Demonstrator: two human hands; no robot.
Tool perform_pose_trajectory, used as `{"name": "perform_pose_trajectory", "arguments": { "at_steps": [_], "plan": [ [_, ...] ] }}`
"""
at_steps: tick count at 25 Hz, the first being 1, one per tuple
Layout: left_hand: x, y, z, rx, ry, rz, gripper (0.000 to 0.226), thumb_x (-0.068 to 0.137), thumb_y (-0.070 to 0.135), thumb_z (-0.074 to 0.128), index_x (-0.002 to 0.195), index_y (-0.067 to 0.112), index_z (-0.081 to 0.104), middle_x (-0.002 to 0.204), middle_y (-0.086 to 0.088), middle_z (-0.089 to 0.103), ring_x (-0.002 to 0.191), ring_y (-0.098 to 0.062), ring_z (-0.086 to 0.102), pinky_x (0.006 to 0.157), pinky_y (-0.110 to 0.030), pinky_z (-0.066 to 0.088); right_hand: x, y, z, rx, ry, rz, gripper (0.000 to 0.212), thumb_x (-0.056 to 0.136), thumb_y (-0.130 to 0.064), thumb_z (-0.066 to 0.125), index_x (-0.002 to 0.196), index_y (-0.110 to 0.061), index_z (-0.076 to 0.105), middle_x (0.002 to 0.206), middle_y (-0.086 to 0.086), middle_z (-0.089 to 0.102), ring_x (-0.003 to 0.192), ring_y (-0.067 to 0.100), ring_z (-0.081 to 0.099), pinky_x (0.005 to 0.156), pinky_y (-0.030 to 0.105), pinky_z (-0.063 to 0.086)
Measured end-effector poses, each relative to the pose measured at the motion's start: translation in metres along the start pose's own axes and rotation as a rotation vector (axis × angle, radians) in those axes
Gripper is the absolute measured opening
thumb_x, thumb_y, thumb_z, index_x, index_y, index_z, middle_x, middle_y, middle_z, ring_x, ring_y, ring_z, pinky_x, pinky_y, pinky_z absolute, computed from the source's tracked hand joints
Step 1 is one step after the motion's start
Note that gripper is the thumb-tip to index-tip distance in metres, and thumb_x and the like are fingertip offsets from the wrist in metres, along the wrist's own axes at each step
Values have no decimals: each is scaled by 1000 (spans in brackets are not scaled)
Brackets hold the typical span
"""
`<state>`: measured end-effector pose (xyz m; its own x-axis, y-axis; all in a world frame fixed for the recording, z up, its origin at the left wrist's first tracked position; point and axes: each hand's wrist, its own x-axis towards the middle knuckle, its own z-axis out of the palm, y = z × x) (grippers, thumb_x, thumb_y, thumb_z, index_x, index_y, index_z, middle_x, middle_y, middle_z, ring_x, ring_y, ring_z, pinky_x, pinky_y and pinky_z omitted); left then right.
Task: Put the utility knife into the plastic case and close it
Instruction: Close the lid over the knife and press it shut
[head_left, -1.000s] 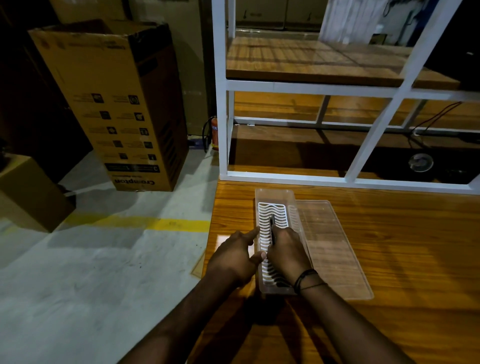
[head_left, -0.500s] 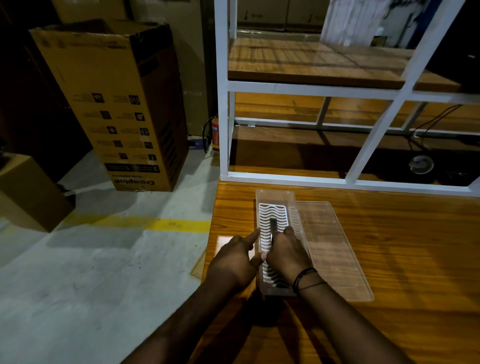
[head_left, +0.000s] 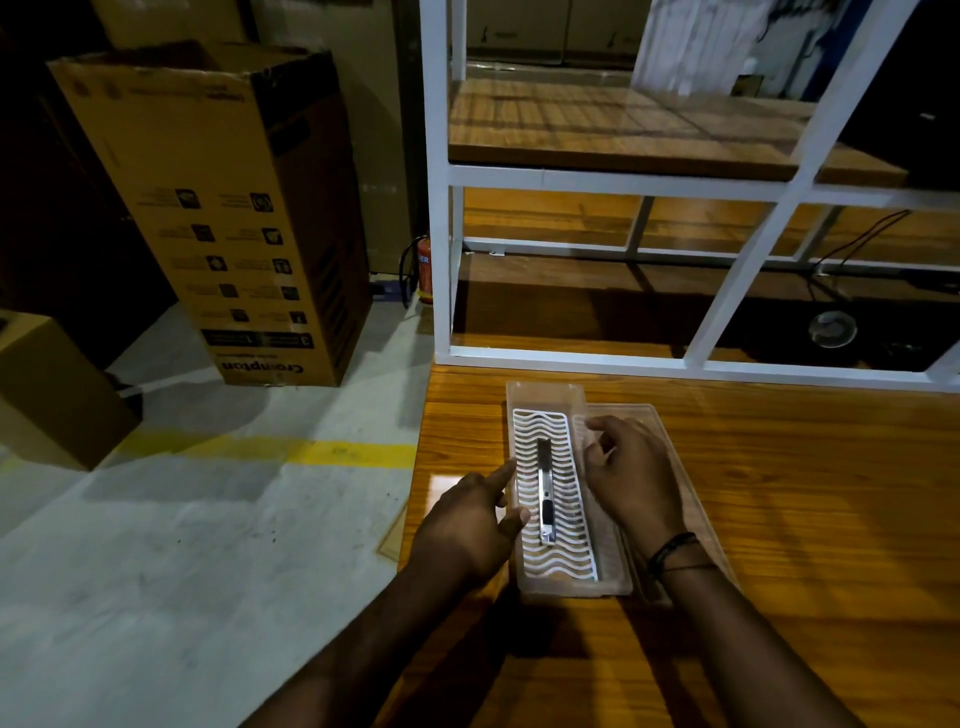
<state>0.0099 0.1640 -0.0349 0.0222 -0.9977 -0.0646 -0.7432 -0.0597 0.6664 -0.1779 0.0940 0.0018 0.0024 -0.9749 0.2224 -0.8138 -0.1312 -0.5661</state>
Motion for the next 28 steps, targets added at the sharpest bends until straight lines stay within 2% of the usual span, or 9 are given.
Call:
{"name": "perform_pose_trajectory", "arguments": {
  "at_steps": [3, 6, 8, 12, 14, 16, 21, 25, 28],
  "plan": [
    [0, 2, -1, -38, 5, 12, 62, 95, 46, 61, 153, 41, 39, 124, 6, 66, 100, -11, 60, 82, -27, 46, 9, 25, -6, -139, -117, 256, 49, 89, -28, 66, 135, -16, 58, 133, 17, 54, 123, 39, 52, 100, 44, 46],
    [0, 4, -2, -79, -9, -6, 59, 93, 45, 62, 148, 39, 45, 104, 13, 69, 91, -11, 66, 75, -25, 45, 6, 45, -10, -387, -325, 525, 88, 79, -59, 73, 148, -18, 36, 153, 21, 31, 140, 46, 32, 113, 57, 34],
    [-1, 5, -1, -85, -21, -10, 59, 91, 46, 60, 148, 38, 45, 91, 15, 68, 85, -8, 65, 72, -24, 45, 6, 53, -11, -386, -344, 579, 105, 71, -69, 75, 151, -17, 31, 155, 21, 29, 142, 45, 29, 113, 59, 34],
    [0, 6, 0, -89, -29, -28, 65, 88, 53, 53, 151, 40, 41, 111, 8, 75, 92, -14, 69, 74, -26, 46, 15, 56, -15, -401, -326, 584, 112, 62, -70, 82, 147, -13, 36, 151, 22, 37, 139, 43, 36, 110, 56, 39],
    [-1, 7, 1, -91, -33, -26, 68, 86, 57, 50, 151, 40, 40, 112, 6, 75, 93, -16, 69, 74, -26, 47, 17, 55, -14, -398, -321, 553, 114, 60, -65, 86, 146, -9, 35, 149, 23, 39, 136, 44, 40, 106, 54, 43],
    [-1, 7, 1, -92, -25, -31, 70, 84, 60, 47, 151, 42, 38, 111, 5, 75, 98, -19, 70, 76, -28, 49, 17, 50, -12, -330, -280, 494, 105, 64, -53, 90, 142, -7, 38, 143, 24, 43, 127, 45, 50, 99, 52, 51],
    [-2, 6, 2, -63, -10, -8, 71, 84, 61, 44, 151, 39, 40, 110, 3, 75, 100, -20, 69, 73, -26, 43, 30, 25, -24, -3, -258, 400, 37, 85, -16, 70, 121, -10, 63, 118, 17, 68, 97, 35, 65, 76, 40, 54],
    [-2, 6, 2, -61, -12, 3, 65, 91, 55, 48, 153, 38, 37, 113, 2, 74, 101, -20, 68, 74, -26, 43, 33, 4, -36, 132, -254, 343, 30, 85, -14, 64, 113, -13, 74, 102, 12, 76, 85, 30, 71, 73, 40, 59],
    [-2, 6, 2, -58, -10, 1, 61, 98, 46, 54, 156, 36, 36, 116, 1, 74, 103, -19, 68, 75, -25, 43, 28, -11, -31, 322, -258, 378, 12, 85, -20, 69, 94, -19, 77, 92, 5, 79, 77, 22, 73, 77, 41, 62]
  ]
}}
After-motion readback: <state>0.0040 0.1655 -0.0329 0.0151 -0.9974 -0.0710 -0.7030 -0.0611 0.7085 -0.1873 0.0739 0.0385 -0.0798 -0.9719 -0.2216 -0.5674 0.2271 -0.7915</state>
